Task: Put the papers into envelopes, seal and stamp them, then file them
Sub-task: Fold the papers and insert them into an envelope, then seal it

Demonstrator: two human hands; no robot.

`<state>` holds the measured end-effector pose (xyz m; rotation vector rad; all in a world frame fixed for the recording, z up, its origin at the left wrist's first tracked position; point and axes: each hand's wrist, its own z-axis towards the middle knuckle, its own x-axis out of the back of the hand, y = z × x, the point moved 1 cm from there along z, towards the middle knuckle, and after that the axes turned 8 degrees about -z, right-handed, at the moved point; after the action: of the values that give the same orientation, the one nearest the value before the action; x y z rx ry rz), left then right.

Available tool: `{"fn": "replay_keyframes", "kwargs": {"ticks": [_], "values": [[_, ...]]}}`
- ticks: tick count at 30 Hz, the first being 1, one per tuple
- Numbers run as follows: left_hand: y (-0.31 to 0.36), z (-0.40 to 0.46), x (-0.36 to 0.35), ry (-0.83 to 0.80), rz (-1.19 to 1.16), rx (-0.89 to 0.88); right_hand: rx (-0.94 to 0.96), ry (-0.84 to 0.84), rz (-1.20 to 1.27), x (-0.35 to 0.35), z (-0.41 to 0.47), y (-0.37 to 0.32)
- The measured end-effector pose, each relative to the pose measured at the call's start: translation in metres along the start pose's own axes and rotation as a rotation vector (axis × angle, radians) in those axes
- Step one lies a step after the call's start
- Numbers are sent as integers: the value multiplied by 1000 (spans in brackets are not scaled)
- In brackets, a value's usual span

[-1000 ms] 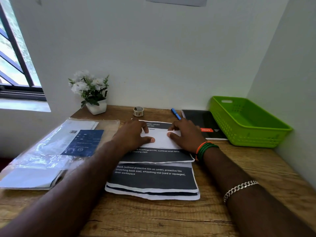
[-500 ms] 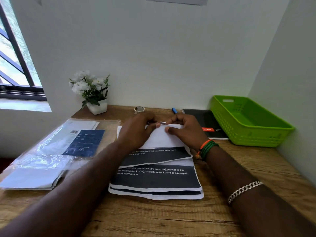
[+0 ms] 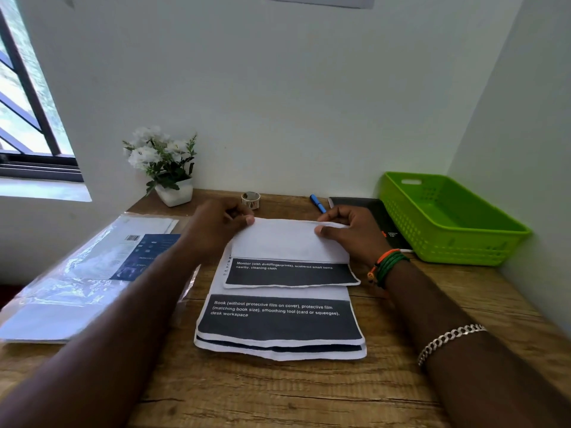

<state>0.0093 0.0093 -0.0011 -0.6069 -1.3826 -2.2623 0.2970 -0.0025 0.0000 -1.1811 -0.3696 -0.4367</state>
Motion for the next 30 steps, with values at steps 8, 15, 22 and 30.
{"fn": "replay_keyframes", "kwargs": {"ticks": [8, 15, 22, 30], "values": [[1, 0, -6, 16, 21, -54, -15, -13, -49, 8, -1, 2], [0, 2, -5, 1, 26, -67, -119, 23, -11, 23, -4, 6], [-2, 2, -1, 73, 40, -86, 12, 25, -267, 16, 1, 10], [19, -8, 4, 98, 18, -156, 163, 45, -296, 12, -6, -10]]}}
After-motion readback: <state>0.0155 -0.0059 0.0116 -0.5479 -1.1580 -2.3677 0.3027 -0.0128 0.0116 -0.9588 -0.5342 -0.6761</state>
